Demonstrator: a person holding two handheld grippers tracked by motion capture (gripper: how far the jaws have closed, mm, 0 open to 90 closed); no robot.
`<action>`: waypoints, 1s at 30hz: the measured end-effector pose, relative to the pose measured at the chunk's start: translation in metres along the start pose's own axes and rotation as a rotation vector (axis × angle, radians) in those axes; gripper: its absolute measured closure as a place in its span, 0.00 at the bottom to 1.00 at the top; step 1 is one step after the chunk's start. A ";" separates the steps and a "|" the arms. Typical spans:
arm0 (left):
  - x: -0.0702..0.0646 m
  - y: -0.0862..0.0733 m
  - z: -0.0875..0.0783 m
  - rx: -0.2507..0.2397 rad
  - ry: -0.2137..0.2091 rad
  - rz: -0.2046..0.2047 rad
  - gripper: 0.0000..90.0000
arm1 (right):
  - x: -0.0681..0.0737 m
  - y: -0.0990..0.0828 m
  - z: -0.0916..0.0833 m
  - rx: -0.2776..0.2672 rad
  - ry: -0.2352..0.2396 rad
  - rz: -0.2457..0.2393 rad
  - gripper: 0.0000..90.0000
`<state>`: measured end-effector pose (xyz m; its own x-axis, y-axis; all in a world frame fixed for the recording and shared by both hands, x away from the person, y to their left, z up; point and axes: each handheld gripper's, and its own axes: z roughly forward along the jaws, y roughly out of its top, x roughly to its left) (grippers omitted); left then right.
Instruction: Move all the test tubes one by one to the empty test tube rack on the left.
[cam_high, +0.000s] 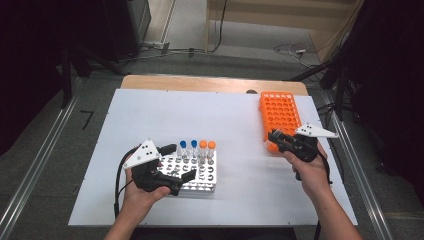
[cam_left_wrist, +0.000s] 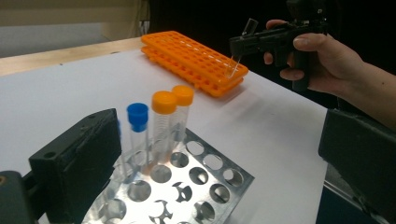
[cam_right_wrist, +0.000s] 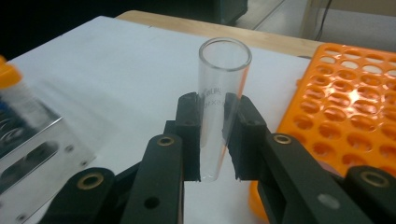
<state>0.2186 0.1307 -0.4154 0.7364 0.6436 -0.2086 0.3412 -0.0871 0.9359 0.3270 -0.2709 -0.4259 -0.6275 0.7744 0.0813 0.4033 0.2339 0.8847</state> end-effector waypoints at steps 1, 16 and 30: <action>-0.001 0.000 0.001 0.001 -0.008 0.002 0.00 | 0.004 -0.002 -0.002 0.000 0.009 -0.003 0.81; -0.028 -0.001 0.030 0.029 -0.093 0.036 0.08 | 0.070 -0.032 -0.021 0.043 0.182 -0.095 0.81; -0.059 -0.002 0.071 0.082 -0.204 0.091 0.53 | 0.118 -0.037 -0.011 0.095 0.303 -0.187 0.81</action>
<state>0.2160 0.0392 -0.4251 0.8664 0.4637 -0.1852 0.3081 -0.2046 0.9291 0.2306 -0.1949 -0.4435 -0.8591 0.5075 0.0670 0.3142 0.4194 0.8517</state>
